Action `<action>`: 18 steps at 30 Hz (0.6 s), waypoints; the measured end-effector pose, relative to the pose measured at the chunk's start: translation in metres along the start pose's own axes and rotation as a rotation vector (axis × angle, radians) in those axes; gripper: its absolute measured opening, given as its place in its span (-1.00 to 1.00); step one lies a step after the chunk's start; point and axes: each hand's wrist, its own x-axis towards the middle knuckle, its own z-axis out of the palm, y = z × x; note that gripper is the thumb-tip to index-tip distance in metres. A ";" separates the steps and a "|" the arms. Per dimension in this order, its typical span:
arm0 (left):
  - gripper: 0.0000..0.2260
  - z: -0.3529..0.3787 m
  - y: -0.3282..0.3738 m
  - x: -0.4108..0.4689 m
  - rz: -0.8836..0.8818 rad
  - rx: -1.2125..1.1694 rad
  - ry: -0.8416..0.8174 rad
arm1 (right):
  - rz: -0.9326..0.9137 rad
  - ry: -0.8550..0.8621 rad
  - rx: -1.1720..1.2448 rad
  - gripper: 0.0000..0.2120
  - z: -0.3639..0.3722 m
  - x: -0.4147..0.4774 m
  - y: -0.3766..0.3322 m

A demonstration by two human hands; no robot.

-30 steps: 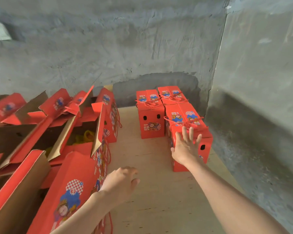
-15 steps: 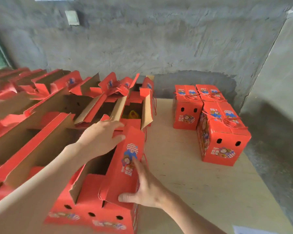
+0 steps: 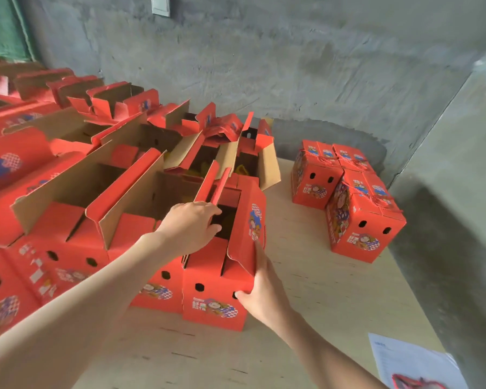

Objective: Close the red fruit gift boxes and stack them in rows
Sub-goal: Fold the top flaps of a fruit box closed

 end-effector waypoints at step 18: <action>-0.51 0.003 0.032 0.002 0.004 -0.270 0.226 | 0.457 0.270 -0.050 -0.46 -0.086 -0.078 0.111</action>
